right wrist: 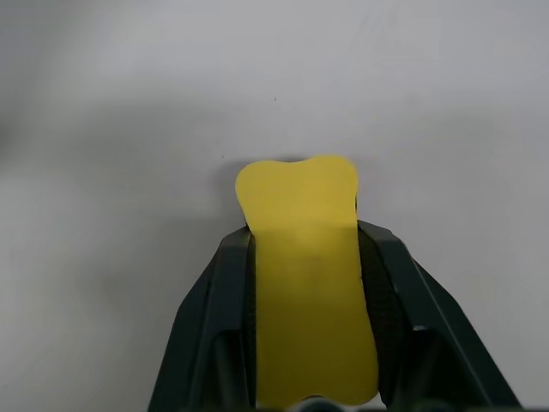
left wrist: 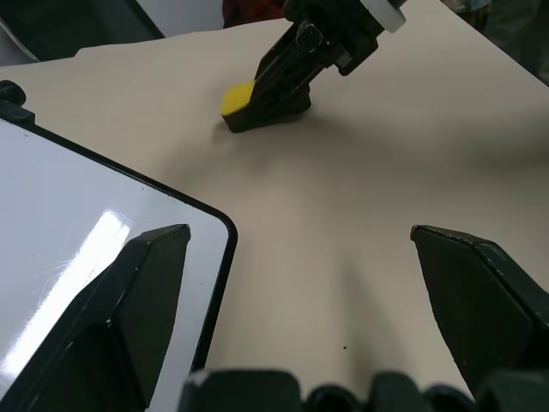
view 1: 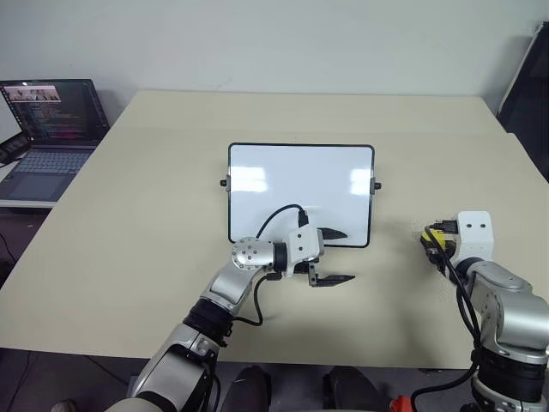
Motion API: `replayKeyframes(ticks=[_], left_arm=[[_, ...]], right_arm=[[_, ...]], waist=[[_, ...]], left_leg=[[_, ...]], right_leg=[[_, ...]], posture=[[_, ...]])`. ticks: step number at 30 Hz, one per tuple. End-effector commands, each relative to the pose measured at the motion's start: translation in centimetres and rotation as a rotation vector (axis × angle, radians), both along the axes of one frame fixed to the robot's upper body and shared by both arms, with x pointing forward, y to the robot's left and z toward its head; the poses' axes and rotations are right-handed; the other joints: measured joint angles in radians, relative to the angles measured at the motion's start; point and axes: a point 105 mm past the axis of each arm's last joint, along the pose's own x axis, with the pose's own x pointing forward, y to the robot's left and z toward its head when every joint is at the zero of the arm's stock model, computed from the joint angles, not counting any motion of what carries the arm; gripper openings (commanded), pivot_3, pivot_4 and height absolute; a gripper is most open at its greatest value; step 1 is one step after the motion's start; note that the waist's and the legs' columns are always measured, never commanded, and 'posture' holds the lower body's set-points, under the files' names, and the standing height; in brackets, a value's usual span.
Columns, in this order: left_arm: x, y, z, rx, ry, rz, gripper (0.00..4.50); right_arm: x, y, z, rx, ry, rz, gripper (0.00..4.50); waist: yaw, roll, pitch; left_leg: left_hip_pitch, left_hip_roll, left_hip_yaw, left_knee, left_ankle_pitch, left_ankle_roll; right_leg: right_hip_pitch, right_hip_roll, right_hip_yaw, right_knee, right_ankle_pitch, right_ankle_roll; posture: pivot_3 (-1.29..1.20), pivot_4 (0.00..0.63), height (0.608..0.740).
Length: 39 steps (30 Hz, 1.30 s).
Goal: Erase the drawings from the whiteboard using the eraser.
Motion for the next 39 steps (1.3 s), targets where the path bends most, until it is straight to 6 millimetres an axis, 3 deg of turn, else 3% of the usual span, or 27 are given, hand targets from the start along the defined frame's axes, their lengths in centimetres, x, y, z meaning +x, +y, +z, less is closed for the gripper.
replayKeyframes(ticks=[1, 6, 7, 11, 15, 21, 24, 26, 30, 35, 39], left_arm=[[-0.2, -0.3, 1.1, -0.022, -0.043, -0.01, 4.5], [-0.2, -0.2, 1.1, -0.019, -0.046, -0.004, 4.5], [-0.2, -0.2, 1.1, -0.02, -0.046, -0.003, 4.5], [0.0, 0.0, 1.3, -0.026, -0.054, 0.018, 4.5], [1.4, 1.5, 2.5, -0.081, -0.07, 0.154, 4.5], [2.5, 6.8, 4.5, -0.244, -0.015, 0.536, 4.5], [2.0, 8.9, 3.9, -0.278, 0.021, 0.723, 4.5], [1.1, 11.8, 2.5, -0.283, 0.022, 0.953, 4.5], [-0.8, 14.8, 1.2, -0.283, 0.017, 1.193, 4.5], [-2.5, 16.1, -0.1, -0.257, 0.015, 1.31, 4.5], [-3.7, 14.9, -0.9, -0.252, 0.053, 1.295, 4.5]], right_arm=[[0.3, 0.2, 0.8, -0.006, -0.039, 0.015, 2.53], [0.3, 0.0, 0.8, -0.011, -0.039, 0.012, 4.31], [0.3, 0.0, 0.8, -0.013, -0.037, 0.014, 4.47], [0.3, 0.0, 1.1, -0.016, -0.05, 0.01, 4.47], [-0.2, 0.1, 2.2, -0.012, -0.084, -0.004, 4.47], [-3.1, -0.5, 4.1, -0.025, -0.192, -0.078, 4.47], [-4.3, -0.5, 4.9, -0.142, -0.281, -0.041, 4.47], [-6.0, 0.2, 5.1, -0.2, -0.383, 0.001, 4.47], [-8.5, 0.7, 3.8, -0.265, -0.43, -0.003, 4.47], [-10.0, 1.3, 2.3, -0.255, -0.439, -0.055, 4.47], [-10.1, 1.5, 1.7, -0.258, -0.439, -0.082, 4.47]], waist=[[0.0, 0.0, 0.0], [0.0, 0.0, 0.0], [0.0, 0.0, 0.0], [0.0, 0.0, 0.0], [0.0, 0.0, 0.0], [0.001, 0.0, 0.0], [0.002, 0.0, 0.0], [0.003, 0.0, -0.001], [0.003, 0.0, -0.001], [0.003, 0.0, -0.001], [0.002, 0.0, -0.001]], left_leg=[[0.0, 0.0, 0.0, 0.0, 0.0, 0.0], [0.0, 0.0, 0.0, 0.0, 0.0, 0.0], [0.0, 0.0, 0.0, 0.0, 0.0, 0.0], [0.0, 0.0, 0.0, 0.0, 0.0, 0.0], [0.0, 0.0, 0.0, 0.0, 0.0, 0.0], [-0.001, 0.001, -0.001, 0.0, 0.0, 0.0], [-0.001, 0.001, -0.001, 0.0, 0.0, 0.0], [0.0, 0.001, 0.0, 0.0, 0.0, 0.0], [0.001, 0.002, -0.001, 0.0, 0.0, 0.0], [0.008, 0.002, -0.001, 0.0, 0.0, 0.0], [0.009, 0.002, 0.0, -0.001, 0.0, 0.0]], right_leg=[[0.0, 0.0, 0.0, 0.0, 0.0, 0.0], [0.0, 0.0, 0.0, 0.0, 0.0, 0.0], [0.0, 0.0, 0.0, 0.0, 0.0, 0.0], [0.0, 0.0, 0.0, 0.0, 0.0, 0.0], [0.0, 0.0, 0.0, 0.0, 0.0, 0.0], [0.0, 0.0, 0.0, 0.0, 0.0, 0.0], [0.0, -0.001, 0.001, -0.001, 0.0, 0.0], [0.0, -0.001, 0.001, -0.001, 0.0, 0.0], [0.001, -0.001, 0.003, 0.0, 0.0, 0.001], [0.008, -0.001, 0.002, 0.001, 0.001, 0.001], [0.008, -0.001, 0.003, 0.0, 0.001, 0.001]], posture=[[0.0, 0.15, 0.74], [0.0, 0.15, 0.74], [0.0, 0.15, 0.74], [0.0, 0.15, 0.74], [0.0, 0.15, 0.74], [0.0, 0.15, 0.74], [0.0, 0.15, 0.74], [0.0, 0.15, 0.74], [0.0, 0.15, 0.74], [0.0, 0.15, 0.74], [0.0, 0.15, 0.74]])
